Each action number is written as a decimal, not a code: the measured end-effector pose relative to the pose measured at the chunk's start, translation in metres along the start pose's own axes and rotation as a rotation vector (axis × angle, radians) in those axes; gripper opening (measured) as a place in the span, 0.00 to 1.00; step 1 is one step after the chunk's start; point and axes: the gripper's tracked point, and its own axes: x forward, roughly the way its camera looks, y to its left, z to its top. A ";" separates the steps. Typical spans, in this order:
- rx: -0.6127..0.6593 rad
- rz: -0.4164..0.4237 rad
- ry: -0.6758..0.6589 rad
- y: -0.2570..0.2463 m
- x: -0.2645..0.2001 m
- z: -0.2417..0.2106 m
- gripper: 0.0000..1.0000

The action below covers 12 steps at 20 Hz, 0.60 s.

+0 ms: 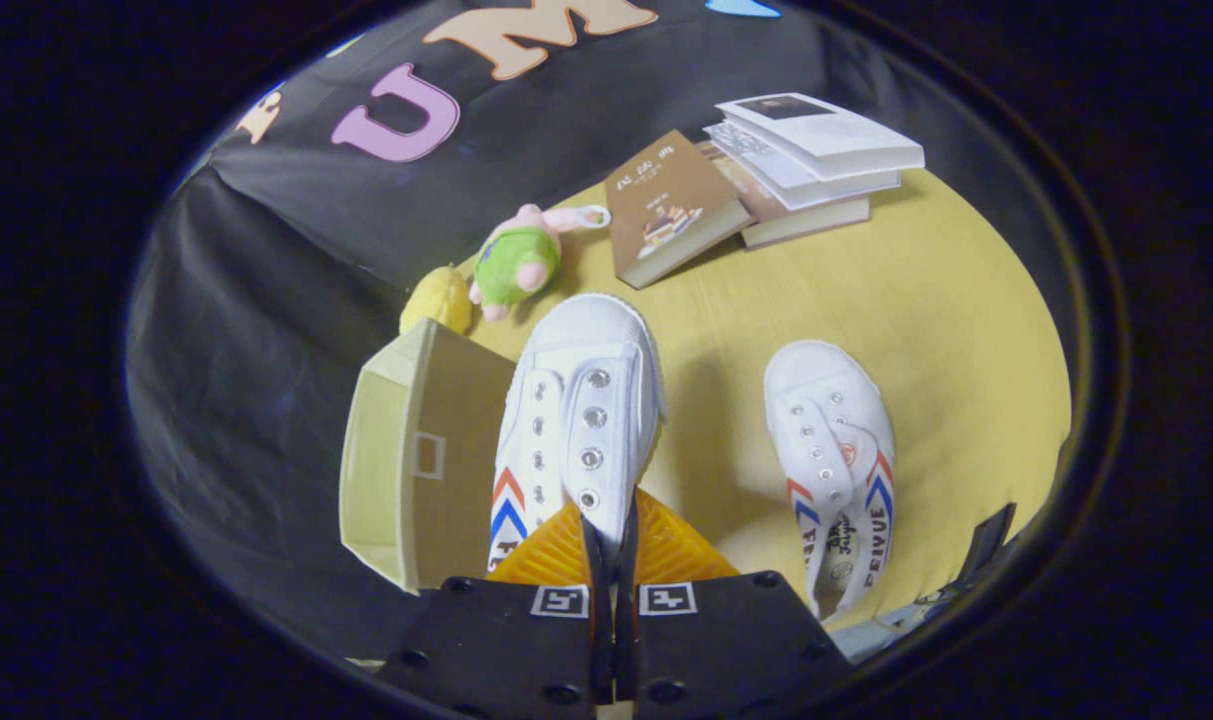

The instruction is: Open the storage box then place both shoes into the box .Put the left shoe in first, then the right shoe, with the right side of both shoes facing outward in a uniform manner.

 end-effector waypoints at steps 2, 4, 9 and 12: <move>-0.017 0.009 -0.018 0.023 -0.010 0.008 0.05; -0.034 0.018 -0.040 0.045 -0.018 0.017 0.05; -0.074 0.055 -0.058 0.099 -0.019 0.025 0.04; -0.104 0.077 -0.040 0.130 -0.007 0.018 0.04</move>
